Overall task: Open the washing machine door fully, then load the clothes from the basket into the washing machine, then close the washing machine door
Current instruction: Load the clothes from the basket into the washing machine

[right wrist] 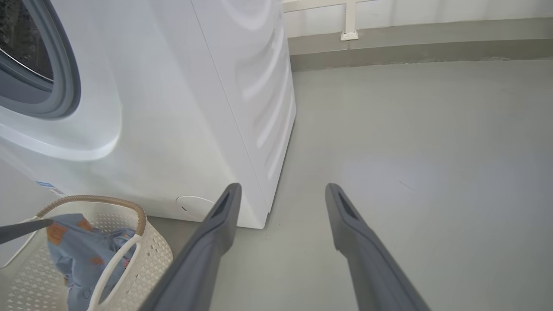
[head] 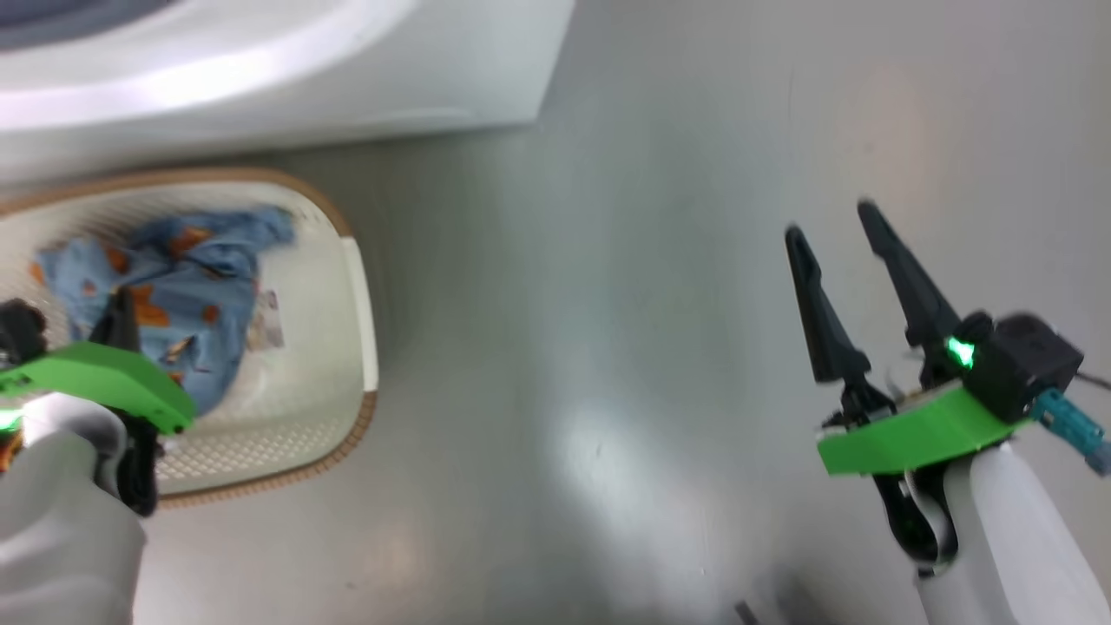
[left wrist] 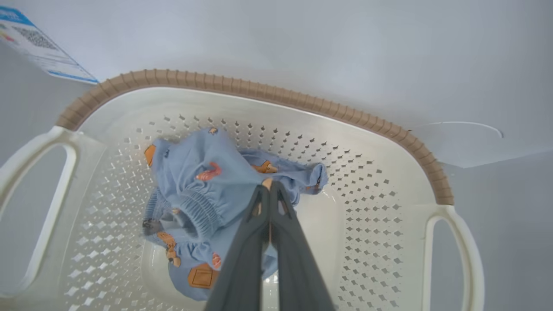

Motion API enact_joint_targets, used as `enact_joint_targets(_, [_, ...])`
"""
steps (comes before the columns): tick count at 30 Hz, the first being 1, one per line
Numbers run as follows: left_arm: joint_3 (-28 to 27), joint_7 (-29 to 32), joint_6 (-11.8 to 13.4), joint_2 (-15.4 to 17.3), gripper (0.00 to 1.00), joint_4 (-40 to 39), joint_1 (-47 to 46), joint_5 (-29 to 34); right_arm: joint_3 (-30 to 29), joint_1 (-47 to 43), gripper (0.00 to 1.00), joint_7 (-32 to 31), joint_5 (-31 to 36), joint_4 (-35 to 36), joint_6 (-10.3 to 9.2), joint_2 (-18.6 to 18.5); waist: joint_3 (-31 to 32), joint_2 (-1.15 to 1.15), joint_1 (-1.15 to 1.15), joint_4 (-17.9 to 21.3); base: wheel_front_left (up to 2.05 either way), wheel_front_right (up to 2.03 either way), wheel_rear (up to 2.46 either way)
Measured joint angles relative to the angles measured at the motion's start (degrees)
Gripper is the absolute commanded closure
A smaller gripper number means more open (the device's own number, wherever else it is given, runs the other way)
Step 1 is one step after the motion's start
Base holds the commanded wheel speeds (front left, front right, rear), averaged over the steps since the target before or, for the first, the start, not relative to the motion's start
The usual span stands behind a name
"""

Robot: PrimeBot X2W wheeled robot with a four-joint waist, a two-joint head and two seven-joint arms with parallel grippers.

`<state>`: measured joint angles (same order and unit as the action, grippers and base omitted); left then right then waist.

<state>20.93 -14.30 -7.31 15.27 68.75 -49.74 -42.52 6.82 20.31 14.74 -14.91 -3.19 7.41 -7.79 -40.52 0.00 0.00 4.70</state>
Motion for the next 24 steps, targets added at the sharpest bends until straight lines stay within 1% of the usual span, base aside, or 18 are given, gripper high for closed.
enact_joint_targets(3, [0.3, 0.0, 0.0, 0.0, 1.00, -4.6, 3.0, 1.4, -0.2, -2.3, 0.00, 0.0, -0.5, -1.1, 0.00, -0.7, 3.0, 0.00, 0.00, -0.5, 0.00, 0.00, 0.00])
enact_joint_targets(7, [-0.8, 0.0, 0.0, 0.2, 1.00, -9.3, 7.5, 3.3, -0.5, -4.2, 0.00, 0.0, -1.4, -2.1, 0.00, -1.3, 7.2, 0.00, 0.00, -1.3, 0.00, 0.00, 0.00])
enact_joint_targets(18, [-6.7, 0.0, 0.0, 0.3, 1.00, -22.2, 20.2, 10.0, -2.3, -11.4, 0.00, 0.0, -2.9, -3.3, 0.00, -2.2, 18.2, 0.00, 0.00, -3.3, 0.00, 0.00, 0.00])
enact_joint_targets(24, [-11.2, 0.0, 0.0, -0.1, 1.00, -29.5, 28.8, 12.9, -3.9, -15.7, 0.00, 0.0, -3.4, -3.5, 0.00, -2.3, 23.6, 0.00, 0.00, -4.1, 0.00, 0.00, 0.00])
